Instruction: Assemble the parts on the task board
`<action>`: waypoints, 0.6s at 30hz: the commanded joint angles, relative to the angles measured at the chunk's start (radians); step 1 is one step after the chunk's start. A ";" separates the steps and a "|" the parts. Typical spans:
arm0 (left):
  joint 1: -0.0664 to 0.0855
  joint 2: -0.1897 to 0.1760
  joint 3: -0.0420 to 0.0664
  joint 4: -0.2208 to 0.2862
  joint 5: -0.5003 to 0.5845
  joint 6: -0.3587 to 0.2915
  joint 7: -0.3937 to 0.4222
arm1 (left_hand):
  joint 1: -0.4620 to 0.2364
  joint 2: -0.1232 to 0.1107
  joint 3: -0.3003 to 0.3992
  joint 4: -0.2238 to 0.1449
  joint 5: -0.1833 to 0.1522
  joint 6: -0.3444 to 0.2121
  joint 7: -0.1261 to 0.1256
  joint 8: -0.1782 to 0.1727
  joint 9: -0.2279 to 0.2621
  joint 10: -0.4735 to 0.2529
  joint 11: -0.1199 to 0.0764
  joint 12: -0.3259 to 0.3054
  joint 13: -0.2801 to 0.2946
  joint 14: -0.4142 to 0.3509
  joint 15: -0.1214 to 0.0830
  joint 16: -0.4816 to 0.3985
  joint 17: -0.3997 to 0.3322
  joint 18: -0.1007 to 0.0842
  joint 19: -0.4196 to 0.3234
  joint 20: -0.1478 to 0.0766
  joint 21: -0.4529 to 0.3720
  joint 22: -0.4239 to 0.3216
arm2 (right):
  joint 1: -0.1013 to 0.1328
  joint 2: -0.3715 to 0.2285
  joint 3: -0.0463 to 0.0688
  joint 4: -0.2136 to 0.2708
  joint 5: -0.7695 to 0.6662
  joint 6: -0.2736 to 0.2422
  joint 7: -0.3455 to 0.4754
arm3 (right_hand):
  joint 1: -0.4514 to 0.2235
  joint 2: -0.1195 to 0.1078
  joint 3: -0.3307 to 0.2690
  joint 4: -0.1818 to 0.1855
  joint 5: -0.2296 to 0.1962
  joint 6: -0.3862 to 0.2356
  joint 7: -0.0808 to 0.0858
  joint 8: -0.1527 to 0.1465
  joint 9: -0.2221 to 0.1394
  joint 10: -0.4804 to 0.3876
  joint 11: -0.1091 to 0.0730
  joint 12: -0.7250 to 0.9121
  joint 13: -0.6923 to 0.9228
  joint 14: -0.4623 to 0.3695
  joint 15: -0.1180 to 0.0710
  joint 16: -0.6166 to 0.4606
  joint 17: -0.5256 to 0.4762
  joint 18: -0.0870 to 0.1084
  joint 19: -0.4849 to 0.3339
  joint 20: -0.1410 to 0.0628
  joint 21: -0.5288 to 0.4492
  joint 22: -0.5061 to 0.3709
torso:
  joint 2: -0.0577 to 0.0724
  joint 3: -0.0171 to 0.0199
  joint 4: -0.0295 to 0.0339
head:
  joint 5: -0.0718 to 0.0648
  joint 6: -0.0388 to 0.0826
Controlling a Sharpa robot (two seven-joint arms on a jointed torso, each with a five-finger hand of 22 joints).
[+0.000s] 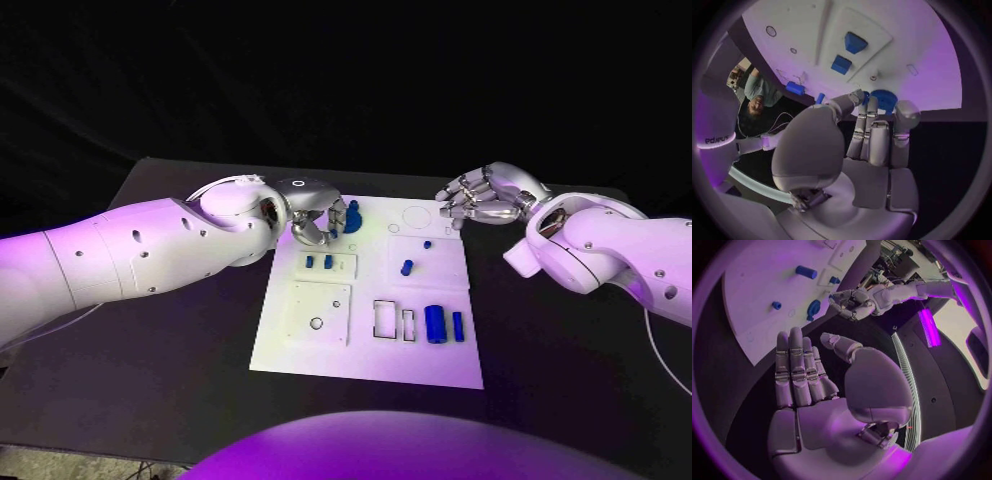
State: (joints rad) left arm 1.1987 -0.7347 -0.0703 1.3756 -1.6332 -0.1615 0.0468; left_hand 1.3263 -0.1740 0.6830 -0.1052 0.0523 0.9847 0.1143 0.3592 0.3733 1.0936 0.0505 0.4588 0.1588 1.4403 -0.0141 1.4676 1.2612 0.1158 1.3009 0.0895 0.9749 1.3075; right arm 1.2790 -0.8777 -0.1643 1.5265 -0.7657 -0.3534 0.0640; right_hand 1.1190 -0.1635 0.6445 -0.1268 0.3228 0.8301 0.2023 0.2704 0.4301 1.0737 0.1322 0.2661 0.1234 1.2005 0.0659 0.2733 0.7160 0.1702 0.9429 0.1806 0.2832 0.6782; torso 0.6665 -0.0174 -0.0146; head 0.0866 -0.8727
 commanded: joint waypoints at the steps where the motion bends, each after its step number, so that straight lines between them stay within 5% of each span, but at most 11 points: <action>1: 0.000 -0.004 0.001 0.004 0.017 0.016 0.006 | -0.001 -0.012 -0.004 -0.003 0.005 0.001 0.008 -0.004 0.000 0.003 0.004 -0.004 0.001 -0.001 0.007 -0.001 -0.004 -0.006 -0.003 0.004 -0.002 0.115 | -0.001 0.000 0.000 0.000 -0.004 0.009 0.009 | -0.001 -0.007 0.001 0.007 0.004 -0.004 -0.004 0.003 0.001 -0.005 -0.001 0.004 -0.002 0.009 0.000 0.000 0.002 0.012 0.008 -0.001 -0.004 -0.002 | 0.001 0.0007 0.0005 | 0.000 0.000; 18: -0.001 -0.004 0.000 -0.019 0.023 0.056 0.010 | -0.006 -0.016 -0.007 -0.002 0.005 0.001 0.009 -0.010 0.000 0.003 0.006 -0.011 0.000 -0.006 0.008 -0.004 -0.013 -0.004 -0.009 0.006 -0.008 0.113 | -0.002 0.003 0.000 -0.001 -0.004 0.009 0.009 | -0.001 -0.007 0.001 0.007 0.004 -0.004 -0.004 0.003 0.001 -0.005 -0.001 0.004 -0.002 0.009 0.000 0.000 0.002 0.012 0.008 -0.001 -0.004 -0.002 | 0.000 0.0012 -0.0009 | 0.004 0.000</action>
State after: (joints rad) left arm 1.1979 -0.7419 -0.0707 1.3577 -1.6195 -0.1331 0.0469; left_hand 1.3181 -0.1821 0.6801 -0.1079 0.0520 0.9847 0.1142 0.3554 0.3732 1.0935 0.0506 0.4519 0.1588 1.4365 -0.0104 1.4675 1.2495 0.1158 1.2954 0.0949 0.9707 1.3075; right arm 1.2782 -0.8763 -0.1641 1.5252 -0.7656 -0.3533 0.0642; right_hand 1.1190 -0.1635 0.6431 -0.1253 0.3237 0.8302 0.2022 0.2707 0.4300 1.0737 0.1322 0.2661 0.1234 1.2005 0.0659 0.2733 0.7167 0.1702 0.9429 0.1806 0.2827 0.6776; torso 0.6671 -0.0168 -0.0157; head 0.0901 -0.8727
